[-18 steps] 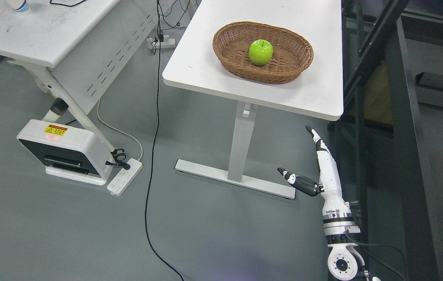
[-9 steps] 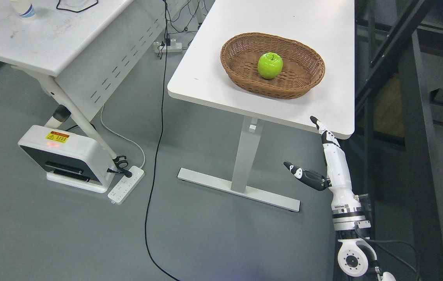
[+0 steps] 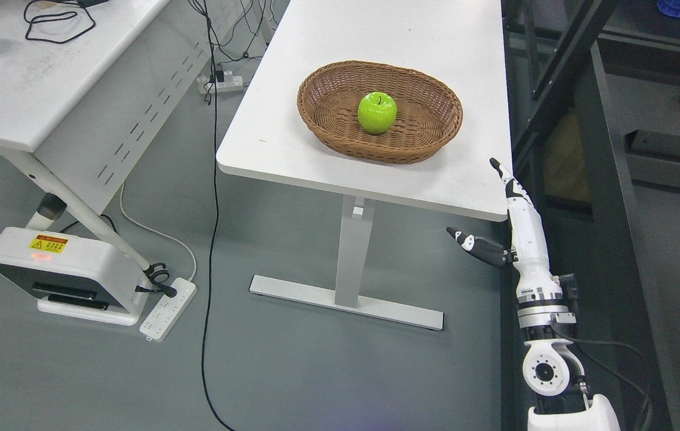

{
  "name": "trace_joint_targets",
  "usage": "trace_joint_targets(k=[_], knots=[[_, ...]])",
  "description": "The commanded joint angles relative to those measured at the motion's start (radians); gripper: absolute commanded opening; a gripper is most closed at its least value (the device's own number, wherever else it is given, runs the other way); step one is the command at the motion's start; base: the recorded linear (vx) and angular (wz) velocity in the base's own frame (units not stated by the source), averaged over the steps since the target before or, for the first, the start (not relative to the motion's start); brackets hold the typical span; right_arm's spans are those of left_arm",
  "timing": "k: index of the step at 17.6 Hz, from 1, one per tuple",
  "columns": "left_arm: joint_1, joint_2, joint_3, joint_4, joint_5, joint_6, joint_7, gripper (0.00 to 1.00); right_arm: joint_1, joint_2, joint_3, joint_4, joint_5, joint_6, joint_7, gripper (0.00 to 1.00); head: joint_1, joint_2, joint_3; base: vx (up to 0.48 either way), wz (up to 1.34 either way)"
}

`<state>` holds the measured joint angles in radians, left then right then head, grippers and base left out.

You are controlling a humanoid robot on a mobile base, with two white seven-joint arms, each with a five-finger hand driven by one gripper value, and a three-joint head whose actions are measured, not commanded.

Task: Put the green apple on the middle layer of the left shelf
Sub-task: 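Drive toward the table and raise the right hand toward the wicker basket, then reach the right hand into the basket beside the green apple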

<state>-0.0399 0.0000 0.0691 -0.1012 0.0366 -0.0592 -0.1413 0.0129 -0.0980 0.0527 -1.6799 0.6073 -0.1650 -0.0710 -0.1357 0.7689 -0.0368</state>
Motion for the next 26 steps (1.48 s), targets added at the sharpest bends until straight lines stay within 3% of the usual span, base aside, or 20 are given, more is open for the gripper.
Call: trace_joint_targets(k=[1,7,11,17,26], knots=[[0.000,0.017,0.000,0.000,0.000,0.001,0.000,1.00,0.012,0.052,0.012,-0.004,-0.009,-0.030,-0.004,1.00,0.0000,0.000,0.000,0.122,0.05],[0.000,0.017,0.000,0.000,0.000,0.001,0.000,1.00,-0.033,0.081,0.075,0.005,0.003,-0.027,0.007,1.00,0.0000,0.000,0.000,0.149,0.11],[0.000,0.017,0.000,0.000,0.000,0.001,0.000,1.00,-0.132,0.081,0.079,0.146,0.011,0.008,0.052,1.00,0.0000,0.000,0.000,0.176,0.15],[0.000,0.017,0.000,0.000,0.000,0.002,0.000,1.00,-0.198,0.081,0.076,0.177,0.011,0.022,0.126,1.00,0.0000,0.000,0.000,0.192,0.06],[0.000,0.017,0.000,0.000,0.000,0.001,0.000,1.00,-0.209,0.000,0.078,0.215,0.012,0.021,0.238,1.00,0.0000,0.000,0.000,0.154,-0.02]])
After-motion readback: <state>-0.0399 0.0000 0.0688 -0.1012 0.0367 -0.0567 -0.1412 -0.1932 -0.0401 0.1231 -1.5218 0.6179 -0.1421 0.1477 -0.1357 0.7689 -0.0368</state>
